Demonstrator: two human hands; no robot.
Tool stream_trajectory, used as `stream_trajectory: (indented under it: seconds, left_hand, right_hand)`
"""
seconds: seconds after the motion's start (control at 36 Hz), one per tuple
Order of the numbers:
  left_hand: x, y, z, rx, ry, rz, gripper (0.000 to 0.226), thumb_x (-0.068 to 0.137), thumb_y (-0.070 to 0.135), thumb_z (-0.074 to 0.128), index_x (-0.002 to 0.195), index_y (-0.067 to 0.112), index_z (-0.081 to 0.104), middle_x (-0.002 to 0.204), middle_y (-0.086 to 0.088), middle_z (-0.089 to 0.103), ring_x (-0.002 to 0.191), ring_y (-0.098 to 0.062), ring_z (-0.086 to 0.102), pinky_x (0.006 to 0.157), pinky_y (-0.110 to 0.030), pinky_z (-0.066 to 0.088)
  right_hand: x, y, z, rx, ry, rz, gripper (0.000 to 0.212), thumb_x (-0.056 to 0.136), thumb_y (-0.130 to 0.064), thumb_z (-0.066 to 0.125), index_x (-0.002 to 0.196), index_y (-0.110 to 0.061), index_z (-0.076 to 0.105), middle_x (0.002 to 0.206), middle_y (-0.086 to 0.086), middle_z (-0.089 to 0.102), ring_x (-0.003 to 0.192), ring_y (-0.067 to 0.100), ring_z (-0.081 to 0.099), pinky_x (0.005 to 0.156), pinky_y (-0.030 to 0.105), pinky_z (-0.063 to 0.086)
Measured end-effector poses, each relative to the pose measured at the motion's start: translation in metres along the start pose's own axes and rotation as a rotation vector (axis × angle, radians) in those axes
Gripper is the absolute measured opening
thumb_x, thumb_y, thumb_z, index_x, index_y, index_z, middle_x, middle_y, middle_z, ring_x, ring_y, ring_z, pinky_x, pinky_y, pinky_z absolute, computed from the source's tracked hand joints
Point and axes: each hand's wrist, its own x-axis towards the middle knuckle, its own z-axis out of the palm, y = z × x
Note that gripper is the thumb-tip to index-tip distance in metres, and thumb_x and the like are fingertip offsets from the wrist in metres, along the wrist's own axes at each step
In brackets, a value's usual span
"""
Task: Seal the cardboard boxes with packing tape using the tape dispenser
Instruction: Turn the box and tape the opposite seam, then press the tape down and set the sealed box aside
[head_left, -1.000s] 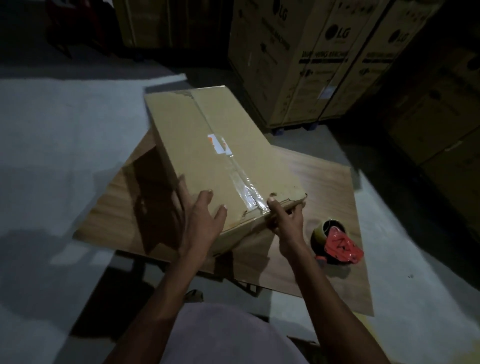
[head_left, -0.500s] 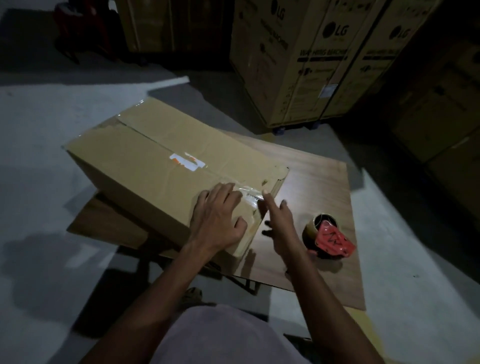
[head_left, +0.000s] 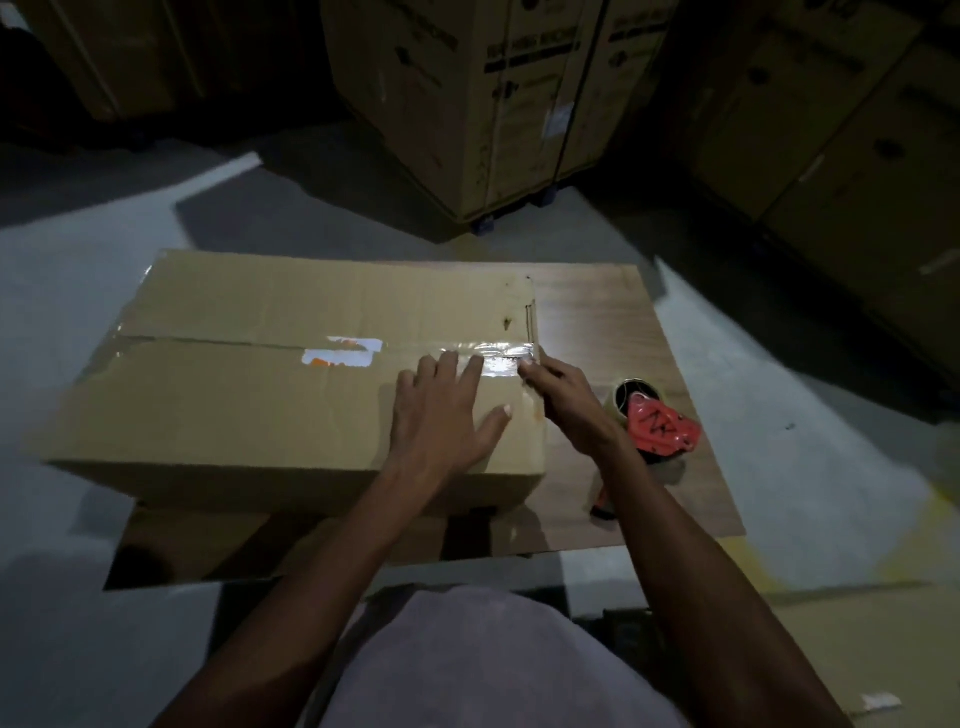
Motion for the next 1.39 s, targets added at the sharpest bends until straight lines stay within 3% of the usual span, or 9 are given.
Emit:
stream_trajectory:
  seconds: [0.14,0.19,0.28,0.5,0.72,0.83,1.0,1.14,1.39]
  left_hand:
    - [0.002,0.007,0.006,-0.164,0.04,-0.063,0.077,0.093,0.068,0.029,0.154,0.021,0.034,0.159,-0.011,0.03,0.145,-0.031,0.025,0.114,-0.048,0.027]
    - [0.004,0.011,0.01,-0.21,0.03,-0.074,0.08,0.095,0.068,0.029,0.159,0.019,0.024,0.167,-0.012,0.019,0.154,-0.031,0.011,0.123,-0.049,0.015]
    - [0.01,0.016,0.014,-0.222,0.026,-0.063,0.083,0.097,0.066,0.031,0.162,0.015,0.016,0.169,-0.014,0.009,0.157,-0.031,0.004,0.125,-0.047,0.002]
    - [0.022,0.046,0.011,-0.19,-0.069,-0.111,0.087,0.099,0.06,0.03,0.16,0.001,0.011,0.166,-0.029,0.005,0.155,-0.041,0.003,0.125,-0.055,0.002]
    - [0.03,0.063,0.014,-0.145,-0.072,-0.131,0.093,0.098,0.064,0.029,0.159,-0.003,0.011,0.165,-0.031,0.006,0.154,-0.045,0.003,0.124,-0.057,0.001]
    - [0.03,0.063,0.015,-0.151,-0.045,-0.076,0.087,0.101,0.06,0.031,0.16,0.0,0.012,0.167,-0.023,0.009,0.156,-0.037,0.005,0.125,-0.056,0.0]
    - [0.021,0.08,0.017,-0.221,-0.003,-0.024,0.069,0.102,0.052,0.04,0.158,0.011,0.03,0.167,-0.018,0.019,0.155,-0.036,0.012,0.126,-0.053,0.008]
    - [0.039,0.105,0.016,-0.308,0.109,-0.141,0.078,0.099,0.06,0.042,0.16,0.015,0.025,0.166,-0.016,0.022,0.155,-0.036,0.013,0.126,-0.053,0.008]
    - [0.106,0.125,0.02,-0.121,-0.012,-0.37,0.093,0.09,0.054,0.055,0.162,0.012,0.014,0.168,-0.021,0.007,0.155,-0.041,0.003,0.124,-0.058,0.005]
  right_hand:
    - [-0.002,-0.017,0.006,-0.166,0.032,0.08,0.052,0.094,-0.072,0.058,0.125,-0.032,0.071,0.096,-0.019,0.075,0.087,0.001,0.071,0.074,0.029,0.054]
    - [0.0,-0.022,0.013,-0.197,0.068,0.087,0.069,0.088,-0.083,0.051,0.131,-0.033,0.07,0.108,-0.017,0.075,0.096,-0.002,0.071,0.077,0.024,0.055]
    - [0.005,-0.026,0.025,-0.156,0.137,0.001,0.066,0.099,-0.069,0.048,0.135,-0.018,0.069,0.125,-0.002,0.074,0.112,0.012,0.071,0.092,0.028,0.057]
    - [0.02,-0.039,0.001,-0.131,0.143,-0.004,0.045,0.114,-0.033,0.041,0.13,-0.001,0.068,0.122,0.012,0.076,0.111,0.018,0.073,0.088,0.023,0.057]
    - [0.019,-0.042,-0.014,-0.186,0.259,0.021,0.055,0.116,-0.037,0.027,0.112,-0.013,0.076,0.102,0.002,0.081,0.095,0.009,0.075,0.077,0.018,0.056]
    - [0.002,-0.016,-0.023,-0.079,0.382,0.027,0.06,0.116,-0.042,0.023,0.131,-0.011,0.072,0.118,0.005,0.077,0.101,0.009,0.074,0.077,0.02,0.057]
    - [-0.048,0.044,-0.049,0.319,0.618,0.23,0.033,0.11,-0.03,0.045,0.116,-0.007,0.068,0.095,0.009,0.077,0.061,0.016,0.071,0.051,0.025,0.053]
    - [-0.073,0.084,-0.087,0.146,0.781,0.365,0.025,0.101,-0.02,0.055,0.115,-0.003,0.066,0.1,0.019,0.07,0.081,0.03,0.063,0.064,0.034,0.048]
    - [-0.063,0.11,-0.105,-0.081,0.432,0.4,0.014,0.099,-0.011,0.067,0.088,-0.006,0.061,0.084,0.02,0.058,0.082,0.033,0.059,0.072,0.041,0.048]
